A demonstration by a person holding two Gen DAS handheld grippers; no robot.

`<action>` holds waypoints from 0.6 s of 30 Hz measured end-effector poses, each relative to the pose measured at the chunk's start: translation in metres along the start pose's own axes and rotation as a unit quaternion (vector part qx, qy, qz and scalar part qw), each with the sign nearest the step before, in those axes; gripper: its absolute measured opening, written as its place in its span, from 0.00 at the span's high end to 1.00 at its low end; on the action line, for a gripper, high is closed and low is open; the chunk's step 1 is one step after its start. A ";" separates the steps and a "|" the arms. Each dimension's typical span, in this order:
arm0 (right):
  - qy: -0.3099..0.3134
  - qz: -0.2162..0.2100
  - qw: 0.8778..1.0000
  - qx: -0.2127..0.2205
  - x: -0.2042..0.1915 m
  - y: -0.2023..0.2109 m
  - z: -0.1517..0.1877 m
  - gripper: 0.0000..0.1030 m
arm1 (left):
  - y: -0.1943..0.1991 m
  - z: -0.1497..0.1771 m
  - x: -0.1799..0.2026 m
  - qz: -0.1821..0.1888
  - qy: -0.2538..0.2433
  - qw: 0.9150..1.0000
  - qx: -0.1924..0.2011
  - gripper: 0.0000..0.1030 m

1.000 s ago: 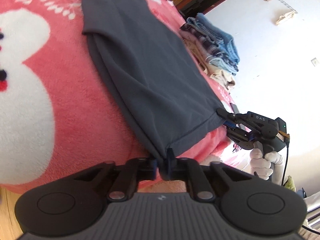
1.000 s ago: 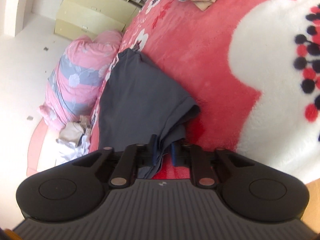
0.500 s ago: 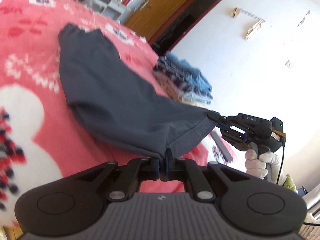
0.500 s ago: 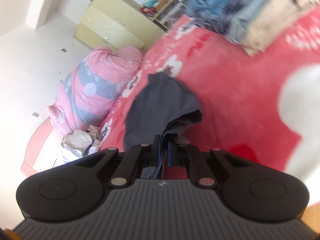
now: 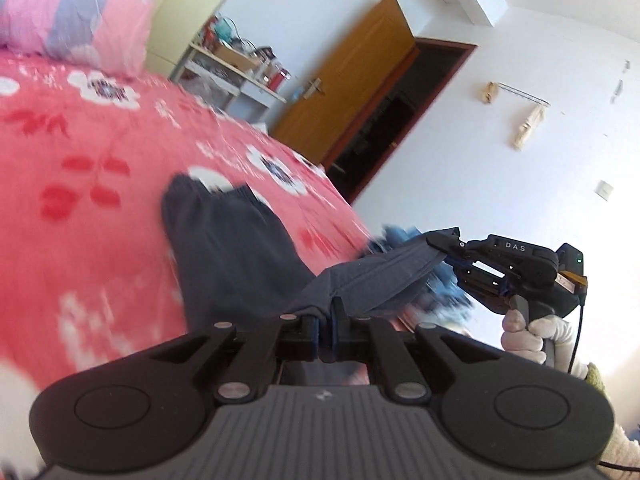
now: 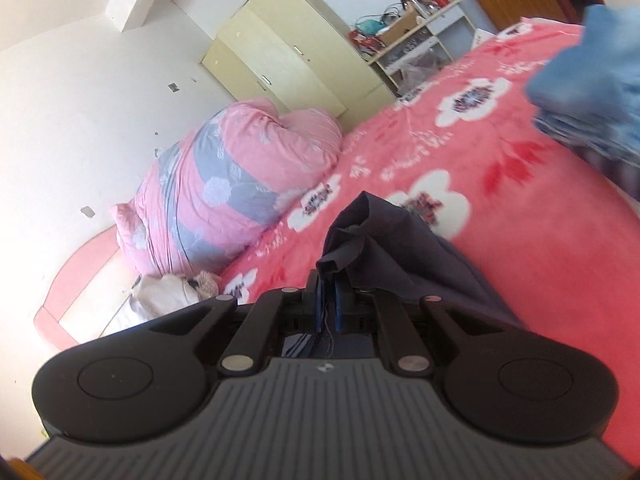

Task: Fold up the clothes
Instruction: 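Grasp the folded trousers' edge with the left gripper and fold it over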

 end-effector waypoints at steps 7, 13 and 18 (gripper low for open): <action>-0.006 0.006 1.000 -0.003 0.000 -0.098 -0.043 0.96 | -0.053 -0.066 -0.058 -0.031 0.014 0.999 0.016 0.94; -0.010 0.024 1.000 -0.013 0.016 -0.172 -0.063 0.96 | -0.098 -0.095 -0.115 -0.043 0.036 0.998 0.004 0.94; -0.029 0.035 0.998 -0.034 0.036 -0.223 -0.062 0.96 | -0.127 -0.098 -0.158 -0.048 0.059 0.997 0.001 0.94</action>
Point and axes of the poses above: each gripper's, at about its wrist camera, not at the fingertips, and y roughly against the way its jaws point, x to its right, z to its underside, the point moved 5 cm from there along -y, roughly the way its jaws point, and after that the axes turned 9 degrees about z, right-handed, at the moved point
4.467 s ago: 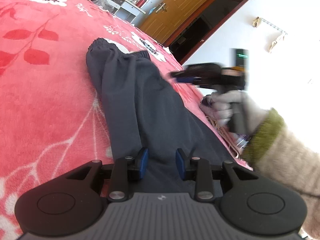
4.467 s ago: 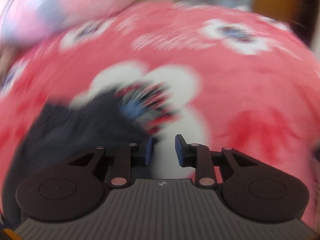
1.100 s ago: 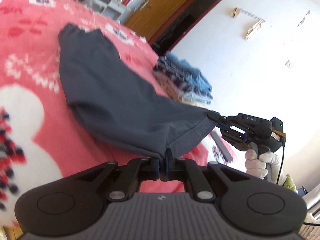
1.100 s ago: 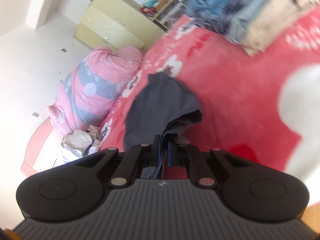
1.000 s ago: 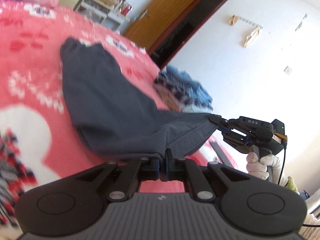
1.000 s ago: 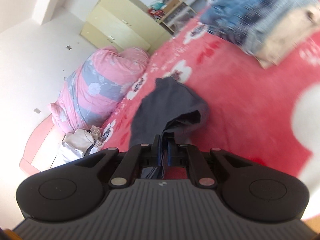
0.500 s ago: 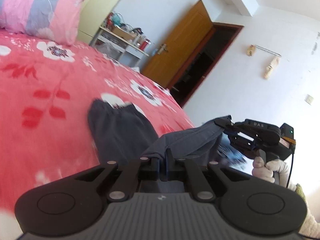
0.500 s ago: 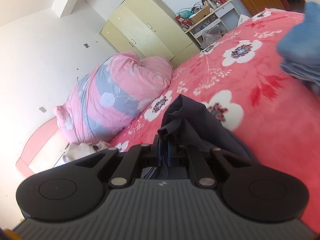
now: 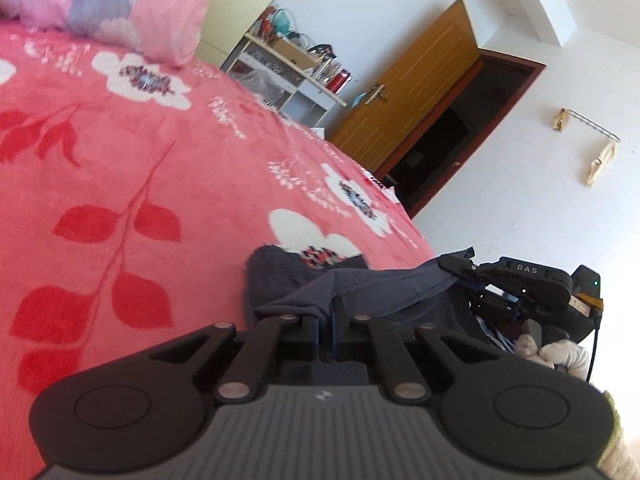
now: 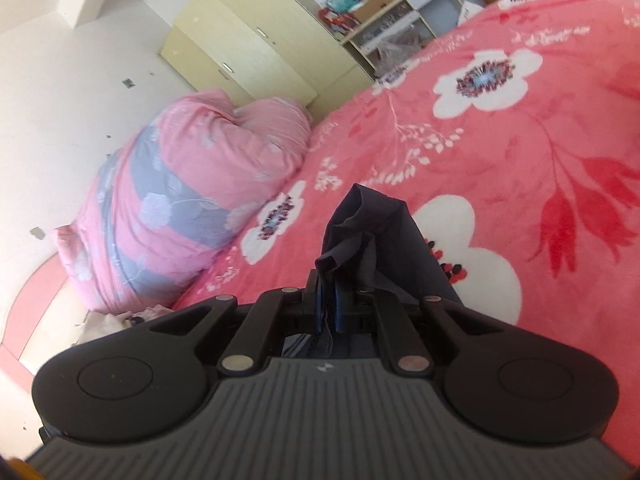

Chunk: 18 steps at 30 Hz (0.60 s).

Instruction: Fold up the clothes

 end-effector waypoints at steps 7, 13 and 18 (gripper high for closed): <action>-0.067 0.001 0.997 -0.043 0.034 -0.063 0.001 0.91 | -0.021 0.004 -0.050 0.052 0.072 0.996 0.010 0.74; -0.238 -0.087 0.967 -0.024 0.084 -0.075 -0.003 0.64 | -0.006 -0.003 -0.082 0.088 0.162 0.981 0.066 0.52; -0.300 -0.105 0.948 0.007 0.106 -0.055 -0.003 0.56 | 0.002 0.001 -0.091 0.077 0.171 0.979 0.080 0.52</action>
Point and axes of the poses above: each gripper's, at about its wrist camera, not at the fingertips, and y roughly against the way its jaws point, x to its right, z to its underside, the point moved 5 cm from there along -y, roughly the way its jaws point, and after that the axes turned 9 degrees about z, right-handed, at the moved point
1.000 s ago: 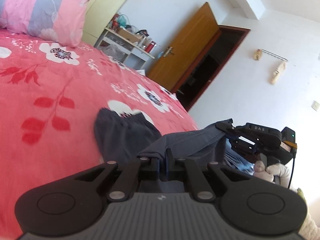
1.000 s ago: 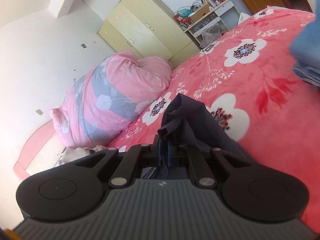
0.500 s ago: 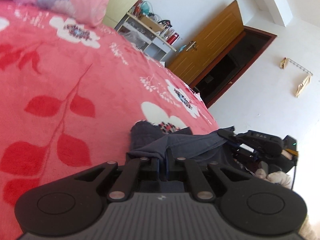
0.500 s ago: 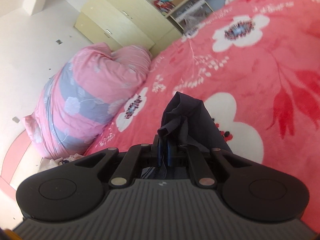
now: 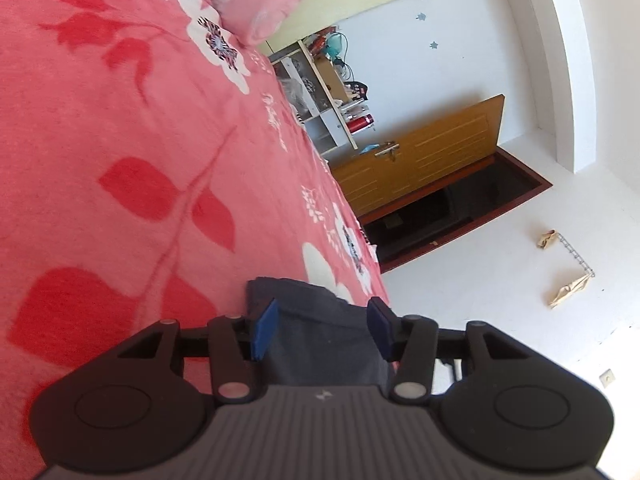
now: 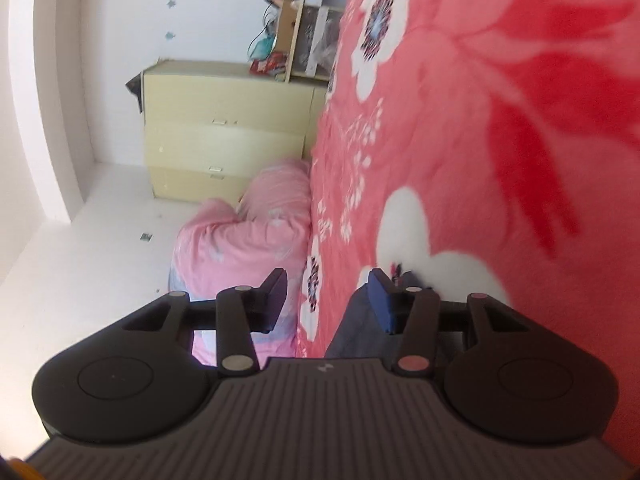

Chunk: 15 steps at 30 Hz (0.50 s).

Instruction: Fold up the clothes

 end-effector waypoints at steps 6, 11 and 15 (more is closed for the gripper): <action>0.083 0.032 0.996 -0.019 -0.033 0.093 0.031 0.49 | 0.012 0.005 0.014 -0.012 -0.030 0.999 -0.001 0.51; 0.127 0.115 0.985 -0.038 -0.026 0.172 0.074 0.42 | 0.034 0.021 0.044 -0.029 -0.065 0.997 -0.034 0.51; 0.131 0.167 0.976 -0.053 0.001 0.199 0.099 0.42 | 0.064 0.056 0.063 -0.037 -0.061 0.994 -0.085 0.49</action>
Point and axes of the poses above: each gripper's, at about its wrist camera, not at the fingertips, and y roughly against the way its jaws point, x to its right, z to its underside, the point moved 5 cm from there along -y, roughly the way its jaws point, and after that the axes turned 9 degrees about z, right-handed, at the moved point
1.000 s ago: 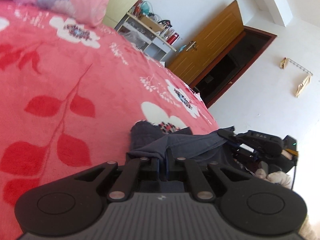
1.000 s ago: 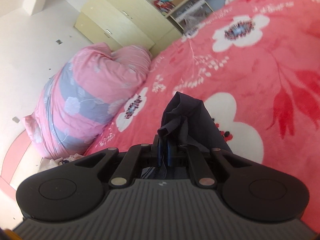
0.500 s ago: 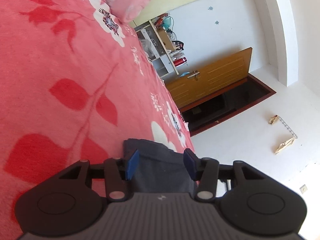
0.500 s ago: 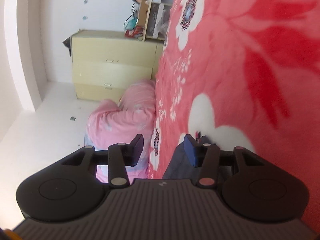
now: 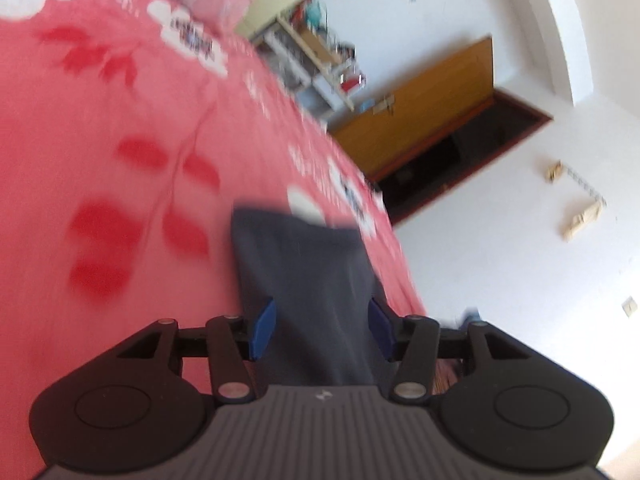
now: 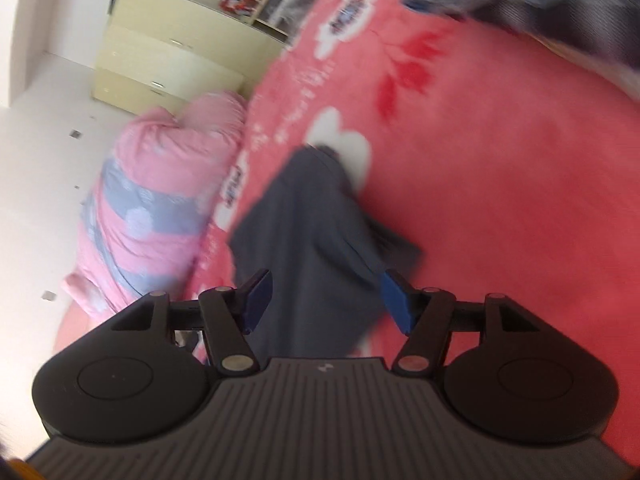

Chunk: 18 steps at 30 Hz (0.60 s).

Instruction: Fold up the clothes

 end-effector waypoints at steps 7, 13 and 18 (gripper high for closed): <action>-0.024 0.036 0.999 -0.030 0.016 -0.038 0.017 0.42 | 0.004 0.064 0.017 -0.033 -0.034 0.998 -0.040 0.48; -0.015 0.023 0.999 -0.025 0.001 -0.075 0.002 0.41 | 0.004 0.110 0.030 -0.059 -0.058 0.995 -0.060 0.49; -0.040 -0.009 0.999 -0.022 -0.003 -0.096 -0.012 0.40 | -0.008 0.108 0.030 -0.071 -0.042 0.996 -0.029 0.63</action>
Point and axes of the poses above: each gripper's, at about its wrist camera, not at the fingertips, and y roughly against the way its jaws point, x to its right, z to its underside, the point moved 5 cm from there along -y, roughly the way its jaws point, and after that the axes turned 9 degrees about z, right-handed, at the moved point
